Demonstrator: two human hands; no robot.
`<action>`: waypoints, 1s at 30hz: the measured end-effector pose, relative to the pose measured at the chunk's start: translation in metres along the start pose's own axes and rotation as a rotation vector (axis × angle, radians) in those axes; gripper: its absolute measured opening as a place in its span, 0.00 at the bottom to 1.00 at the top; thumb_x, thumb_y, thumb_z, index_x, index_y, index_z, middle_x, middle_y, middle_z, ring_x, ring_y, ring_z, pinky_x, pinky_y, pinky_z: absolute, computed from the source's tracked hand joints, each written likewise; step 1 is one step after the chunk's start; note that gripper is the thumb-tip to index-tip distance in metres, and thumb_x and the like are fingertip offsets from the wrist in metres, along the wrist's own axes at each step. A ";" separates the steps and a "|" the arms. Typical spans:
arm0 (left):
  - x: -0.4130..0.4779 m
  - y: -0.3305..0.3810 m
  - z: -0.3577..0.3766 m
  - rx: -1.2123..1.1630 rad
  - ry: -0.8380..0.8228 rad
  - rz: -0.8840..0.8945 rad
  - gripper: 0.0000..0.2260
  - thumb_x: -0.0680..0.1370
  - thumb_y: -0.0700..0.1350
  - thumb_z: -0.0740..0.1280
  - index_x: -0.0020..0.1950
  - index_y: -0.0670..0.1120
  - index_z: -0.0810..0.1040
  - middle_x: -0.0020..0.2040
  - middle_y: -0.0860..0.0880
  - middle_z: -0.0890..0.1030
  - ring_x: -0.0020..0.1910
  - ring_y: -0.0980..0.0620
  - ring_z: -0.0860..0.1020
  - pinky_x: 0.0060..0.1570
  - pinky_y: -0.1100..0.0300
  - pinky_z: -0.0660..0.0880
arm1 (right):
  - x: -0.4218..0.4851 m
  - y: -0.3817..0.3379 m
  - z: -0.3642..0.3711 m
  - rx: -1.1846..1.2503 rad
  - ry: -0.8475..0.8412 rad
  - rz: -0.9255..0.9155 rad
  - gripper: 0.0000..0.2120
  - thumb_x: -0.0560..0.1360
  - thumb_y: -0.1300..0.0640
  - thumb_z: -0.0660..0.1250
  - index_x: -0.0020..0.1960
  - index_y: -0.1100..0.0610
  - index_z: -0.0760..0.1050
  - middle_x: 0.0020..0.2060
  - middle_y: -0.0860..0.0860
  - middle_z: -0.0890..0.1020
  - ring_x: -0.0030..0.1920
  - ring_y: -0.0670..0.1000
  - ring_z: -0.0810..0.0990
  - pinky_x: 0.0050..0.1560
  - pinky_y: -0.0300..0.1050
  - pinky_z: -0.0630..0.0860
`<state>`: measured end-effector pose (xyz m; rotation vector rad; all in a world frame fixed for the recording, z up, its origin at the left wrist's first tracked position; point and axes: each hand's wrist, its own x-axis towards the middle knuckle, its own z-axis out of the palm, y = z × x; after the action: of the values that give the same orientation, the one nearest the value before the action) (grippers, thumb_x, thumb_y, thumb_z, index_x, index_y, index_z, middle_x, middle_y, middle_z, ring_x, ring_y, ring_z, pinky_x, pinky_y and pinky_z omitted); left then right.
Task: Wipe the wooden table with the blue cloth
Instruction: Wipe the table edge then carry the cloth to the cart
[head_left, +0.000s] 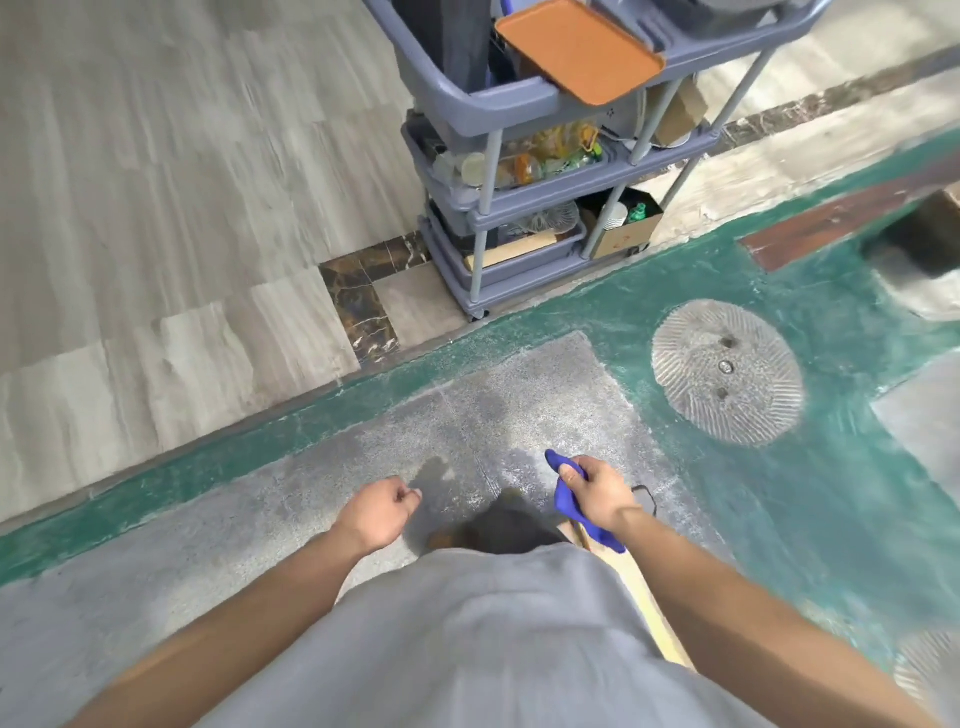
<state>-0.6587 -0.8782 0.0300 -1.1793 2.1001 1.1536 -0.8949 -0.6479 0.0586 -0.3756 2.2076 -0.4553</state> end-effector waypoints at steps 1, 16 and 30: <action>0.010 0.013 -0.003 0.011 -0.018 0.026 0.11 0.83 0.53 0.63 0.46 0.48 0.77 0.41 0.49 0.81 0.46 0.44 0.80 0.44 0.53 0.71 | 0.002 0.004 -0.008 0.036 0.020 0.028 0.11 0.84 0.48 0.60 0.46 0.51 0.75 0.37 0.53 0.83 0.40 0.58 0.83 0.42 0.43 0.71; 0.151 0.190 -0.035 0.080 -0.076 0.088 0.13 0.83 0.56 0.63 0.51 0.49 0.81 0.49 0.51 0.84 0.50 0.50 0.82 0.56 0.49 0.78 | 0.127 0.056 -0.135 0.154 0.042 0.196 0.13 0.84 0.50 0.61 0.52 0.58 0.77 0.39 0.57 0.82 0.44 0.60 0.82 0.46 0.48 0.74; 0.217 0.290 -0.092 -0.023 0.141 -0.108 0.17 0.82 0.53 0.60 0.40 0.43 0.76 0.37 0.43 0.80 0.36 0.46 0.76 0.37 0.53 0.67 | 0.262 -0.081 -0.267 0.229 -0.107 -0.234 0.09 0.84 0.49 0.61 0.55 0.50 0.79 0.41 0.52 0.85 0.44 0.54 0.83 0.50 0.50 0.78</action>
<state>-1.0189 -0.9749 0.0526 -1.4039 2.1004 1.0761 -1.2546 -0.7762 0.0748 -0.5235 1.9905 -0.7887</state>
